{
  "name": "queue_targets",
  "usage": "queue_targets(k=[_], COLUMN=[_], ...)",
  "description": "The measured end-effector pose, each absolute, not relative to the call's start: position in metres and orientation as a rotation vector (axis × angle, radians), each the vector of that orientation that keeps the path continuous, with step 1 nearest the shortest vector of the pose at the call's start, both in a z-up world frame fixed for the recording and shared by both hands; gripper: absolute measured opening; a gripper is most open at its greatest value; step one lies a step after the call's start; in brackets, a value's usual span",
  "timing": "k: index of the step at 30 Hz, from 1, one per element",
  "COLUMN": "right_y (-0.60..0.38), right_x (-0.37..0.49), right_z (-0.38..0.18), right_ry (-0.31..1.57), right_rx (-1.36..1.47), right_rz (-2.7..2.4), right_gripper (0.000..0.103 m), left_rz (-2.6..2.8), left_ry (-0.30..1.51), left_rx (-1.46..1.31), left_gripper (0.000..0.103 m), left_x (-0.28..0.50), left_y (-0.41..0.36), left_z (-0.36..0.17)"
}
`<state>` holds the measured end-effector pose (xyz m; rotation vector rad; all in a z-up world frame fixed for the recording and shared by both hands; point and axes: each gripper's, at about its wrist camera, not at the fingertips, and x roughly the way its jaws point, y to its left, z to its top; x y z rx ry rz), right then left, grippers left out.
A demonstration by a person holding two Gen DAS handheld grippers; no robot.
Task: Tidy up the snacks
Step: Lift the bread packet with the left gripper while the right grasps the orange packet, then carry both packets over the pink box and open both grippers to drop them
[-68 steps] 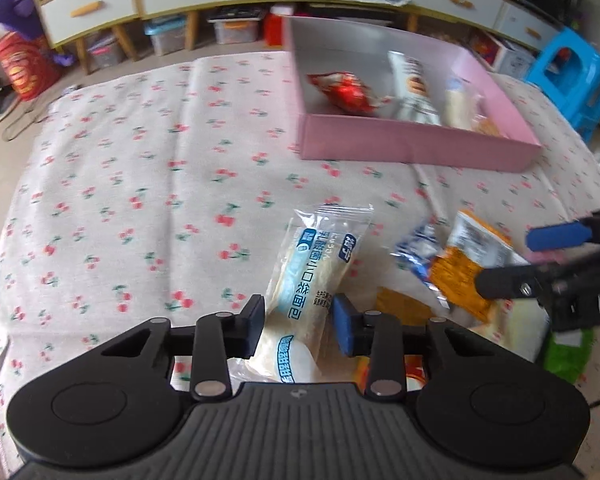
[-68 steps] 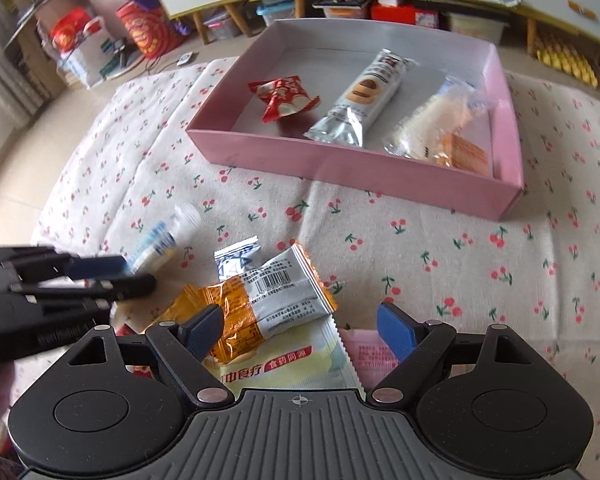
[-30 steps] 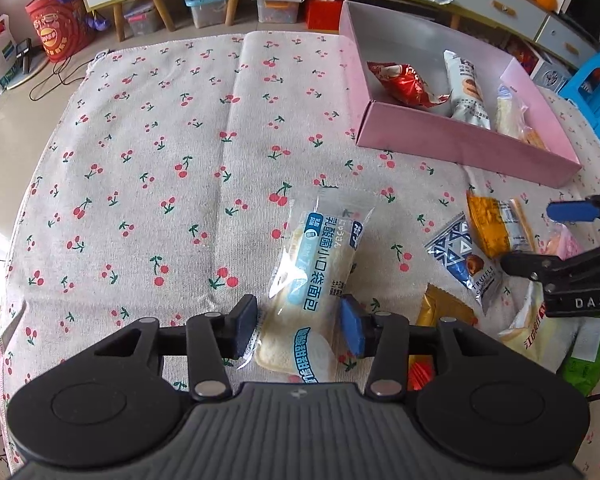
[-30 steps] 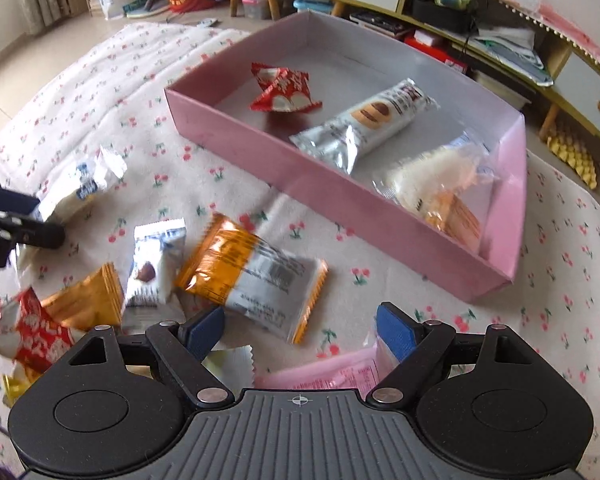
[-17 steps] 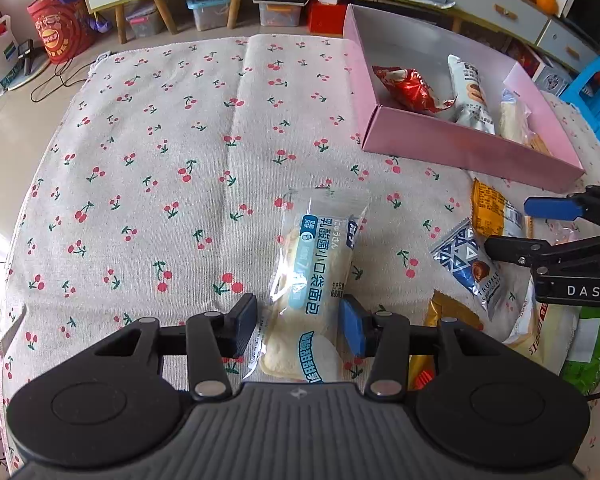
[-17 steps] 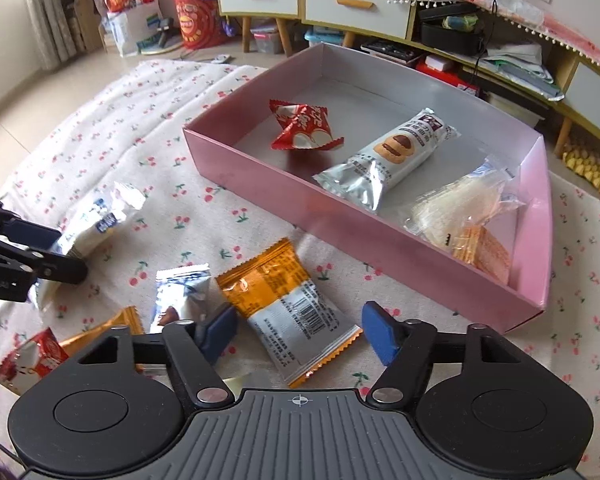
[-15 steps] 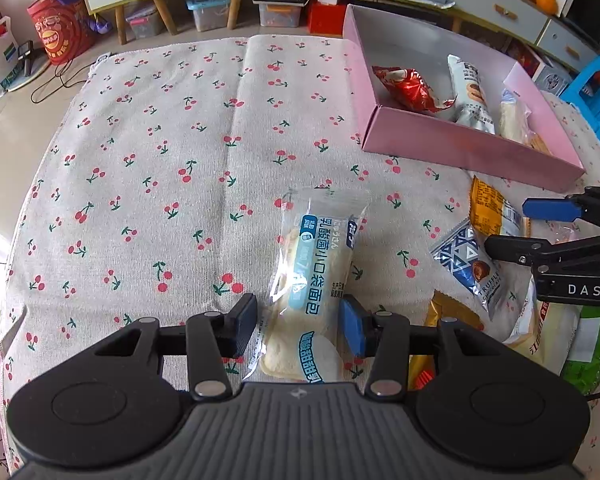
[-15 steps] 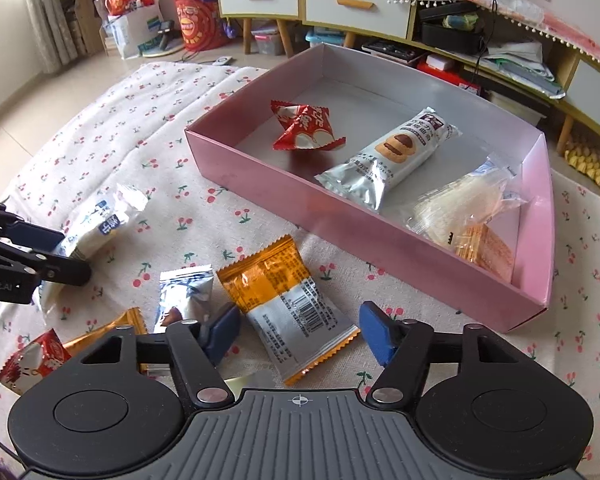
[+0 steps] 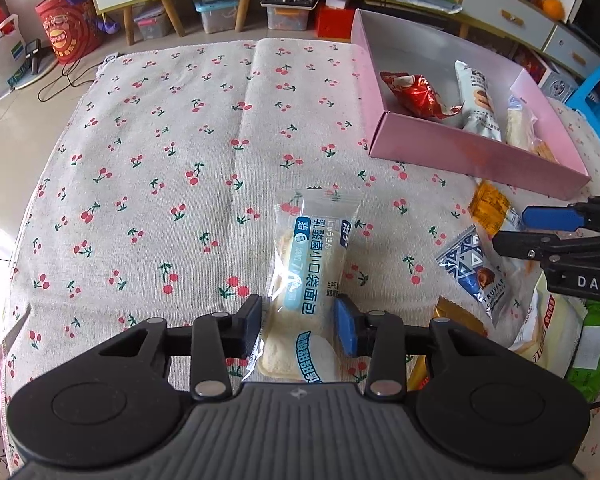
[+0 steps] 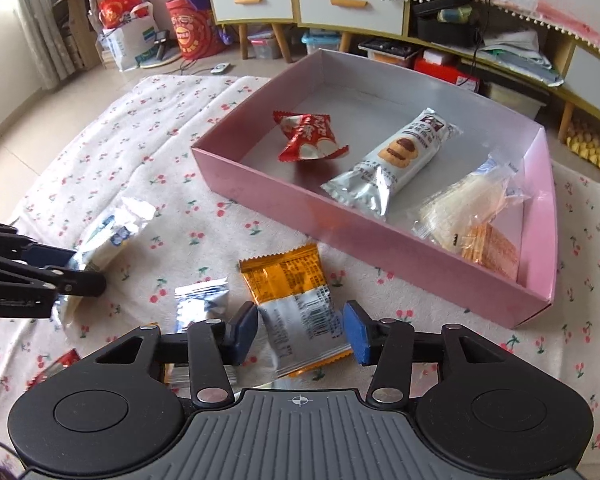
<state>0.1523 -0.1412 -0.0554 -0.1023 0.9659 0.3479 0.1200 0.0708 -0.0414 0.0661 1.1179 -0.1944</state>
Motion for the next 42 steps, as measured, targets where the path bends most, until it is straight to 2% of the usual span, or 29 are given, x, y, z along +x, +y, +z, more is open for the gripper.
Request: queue_targets(k=[1, 3, 9, 11, 13, 15, 16, 17, 20, 31, 42], right_y=[-0.142, -0.144, -0.15, -0.15, -0.15, -0.149, -0.149, -0.149, -0.152, -0.163, -0.189], right_x=[0.153, 0.154, 0.154, 0.153, 0.154, 0.155, 0.155, 0.156, 0.157, 0.156, 0.152], right_z=[-0.057, -0.06, -0.065, -0.066, -0.064, -0.063, -0.062, -0.062, -0.059, -0.04, -0.021], right_ry=[0.966, 0.963, 0.939, 0.932, 0.934, 0.95, 0.954, 0.96, 0.978, 1.033, 1.014], right_rx=[-0.106, -0.111, -0.071, -0.051, -0.027, -0.007, 0.004, 0.014, 0.048, 0.198, 0.346], right_rz=[0.335, 0.319, 0.318, 0.308, 0.322, 0.309, 0.305, 0.303, 0.296, 0.282, 0.256], right_gripper=[0.056, 0.06, 0.061, 0.059, 0.045, 0.043, 0.042, 0.041, 0.041, 0.041, 0.041], left_rz=[-0.194, -0.196, -0.204, -0.207, -0.206, -0.203, -0.201, -0.198, -0.198, -0.222, -0.229], left_ry=[1.118, 1.118, 1.115, 1.113, 1.115, 1.119, 1.119, 1.118, 1.119, 1.11, 1.075], left_rx=[0.07, 0.077, 0.107, 0.119, 0.116, 0.112, 0.11, 0.108, 0.1, 0.038, -0.017], left_gripper=[0.039, 0.039, 0.042, 0.043, 0.043, 0.043, 0.038, 0.034, 0.032, 0.03, 0.03], left_x=[0.12, 0.12, 0.119, 0.119, 0.119, 0.12, 0.12, 0.12, 0.12, 0.12, 0.124], left_y=[0.071, 0.07, 0.067, 0.065, 0.066, 0.066, 0.067, 0.067, 0.067, 0.063, 0.053], left_z=[-0.042, -0.042, -0.043, -0.043, -0.043, -0.043, -0.042, -0.042, -0.04, -0.033, -0.021])
